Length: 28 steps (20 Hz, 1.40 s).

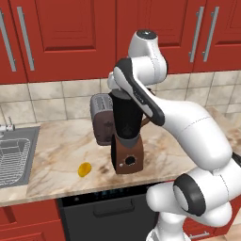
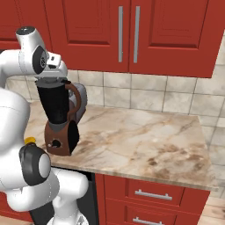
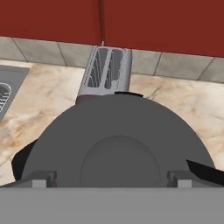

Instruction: Open the blender lid, put the mango in the blender, close the lid, and start the blender.

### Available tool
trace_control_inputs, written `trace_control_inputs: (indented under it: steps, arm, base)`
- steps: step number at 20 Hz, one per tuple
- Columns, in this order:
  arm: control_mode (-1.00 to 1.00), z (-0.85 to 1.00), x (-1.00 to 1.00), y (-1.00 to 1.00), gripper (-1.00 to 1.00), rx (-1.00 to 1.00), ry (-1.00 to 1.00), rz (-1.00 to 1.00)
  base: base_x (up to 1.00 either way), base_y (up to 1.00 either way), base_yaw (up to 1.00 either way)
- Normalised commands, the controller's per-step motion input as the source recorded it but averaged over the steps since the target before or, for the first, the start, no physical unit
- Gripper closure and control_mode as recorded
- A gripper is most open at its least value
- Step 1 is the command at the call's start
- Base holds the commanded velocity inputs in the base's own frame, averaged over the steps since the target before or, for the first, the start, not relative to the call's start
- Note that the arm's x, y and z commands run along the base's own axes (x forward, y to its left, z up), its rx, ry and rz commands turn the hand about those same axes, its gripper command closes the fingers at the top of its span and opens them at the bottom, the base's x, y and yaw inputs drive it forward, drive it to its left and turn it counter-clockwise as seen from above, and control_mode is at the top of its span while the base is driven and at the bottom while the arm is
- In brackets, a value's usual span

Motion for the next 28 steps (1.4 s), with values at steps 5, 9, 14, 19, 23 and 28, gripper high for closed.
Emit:
trace_control_inputs:
  steps: [5,9,14,19,23,28]
  arm:
    - [-1.00,-0.78,0.01,0.00,1.00,0.00,0.02,0.00]
    - [-1.00,-0.80,0.00,0.00,1.00,0.00,0.01,0.00]
    - [-1.00,-0.47,-0.11,-0.06,1.00,0.00,0.00,0.00]
    - [-1.00,-0.42,-0.31,-0.03,1.00,0.00,-0.01,0.00]
    - [-1.00,-0.58,-0.23,0.03,1.00,0.00,0.00,0.00]
    - [-1.00,-0.26,-0.01,0.11,1.00,0.00,0.04,0.00]
  base:
    - [0.00,0.00,0.00]
    - [0.00,0.00,0.00]
    - [0.00,0.00,0.00]
    - [0.00,0.00,0.00]
    - [0.00,0.00,0.00]
    - [0.00,0.00,0.00]
